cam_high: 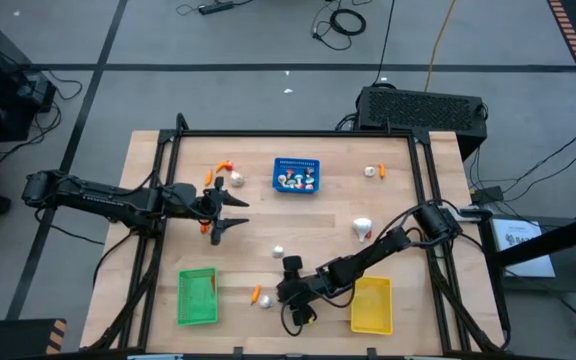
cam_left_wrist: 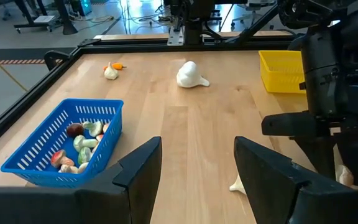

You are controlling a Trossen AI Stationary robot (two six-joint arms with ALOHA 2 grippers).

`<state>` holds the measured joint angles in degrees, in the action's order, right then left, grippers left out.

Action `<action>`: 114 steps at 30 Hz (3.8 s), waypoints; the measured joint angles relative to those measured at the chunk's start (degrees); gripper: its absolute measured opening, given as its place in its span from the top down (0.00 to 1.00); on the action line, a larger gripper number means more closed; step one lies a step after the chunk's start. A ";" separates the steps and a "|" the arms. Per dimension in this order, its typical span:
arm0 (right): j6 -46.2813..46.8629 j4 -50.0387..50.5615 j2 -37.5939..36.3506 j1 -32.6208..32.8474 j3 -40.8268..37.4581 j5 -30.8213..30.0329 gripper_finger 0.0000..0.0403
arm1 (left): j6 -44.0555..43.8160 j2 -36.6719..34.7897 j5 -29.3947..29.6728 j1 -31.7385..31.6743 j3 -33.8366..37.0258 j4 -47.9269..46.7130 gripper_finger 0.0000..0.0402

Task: Sort produce into baskets
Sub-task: Put then brown mushroom into the blue bin, then put the brown mushroom into the blue bin

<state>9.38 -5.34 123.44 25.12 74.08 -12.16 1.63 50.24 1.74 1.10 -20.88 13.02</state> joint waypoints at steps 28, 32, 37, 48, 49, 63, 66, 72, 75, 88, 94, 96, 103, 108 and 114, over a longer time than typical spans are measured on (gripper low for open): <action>0.88 15.34 -17.46 -6.67 0.01 -0.09 0.80 | -1.29 0.00 0.00 0.01 0.00 0.19 0.48; -2.48 19.20 -20.12 -10.36 0.02 -0.08 0.80 | -1.29 0.00 0.00 0.00 0.00 0.19 0.48; -5.97 21.72 -20.87 -16.78 0.02 -0.31 0.80 | -1.27 0.00 0.00 0.00 0.00 0.17 0.48; -5.96 20.16 -20.85 -34.54 0.02 -0.28 0.78 | 0.26 0.00 5.63 0.00 0.00 2.46 0.48; -6.63 20.25 -20.85 -35.71 0.02 -0.26 0.77 | 0.28 0.00 6.53 0.00 0.00 2.03 0.48; -11.95 20.50 -19.17 -43.13 0.00 0.34 0.52 | -4.58 0.00 10.60 -6.69 -0.02 -8.09 0.48; -11.88 20.85 -19.62 -43.13 0.00 1.43 0.49 | -5.92 0.00 10.58 -7.08 -0.02 -8.90 0.48; -11.08 25.09 -20.64 -40.08 0.02 14.40 0.48 | -12.92 0.00 11.97 -7.75 -0.07 -15.26 0.48; -10.91 33.11 -21.22 -37.56 0.02 15.56 0.48 | -18.18 0.00 11.84 -7.91 -0.32 -20.79 0.48; -10.66 43.24 -21.46 -26.79 0.00 15.14 0.48 | -22.33 6.92 8.06 -6.88 -19.92 -60.23 0.48; -12.55 42.28 -21.46 -22.79 0.00 15.28 0.48 | -18.54 14.71 3.91 -1.44 -19.71 -62.12 0.48; -13.17 41.85 -21.46 -21.97 0.00 15.23 0.48 | -17.60 17.05 3.93 0.29 -19.71 -62.42 0.48; -13.53 41.47 -21.46 -20.48 0.00 15.19 0.48 | -17.57 22.82 4.44 2.71 -19.69 -62.98 0.48; -13.53 41.21 -21.46 -20.50 0.00 15.17 0.48 | -16.80 25.92 4.66 2.69 -19.69 -63.61 0.48; -14.43 40.16 -21.46 -20.50 0.00 15.16 0.48 | -15.97 29.34 4.76 2.69 -19.67 -63.56 0.48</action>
<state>-5.04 34.82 101.97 4.62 74.08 3.00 -14.34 79.58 6.50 3.79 -40.56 -50.54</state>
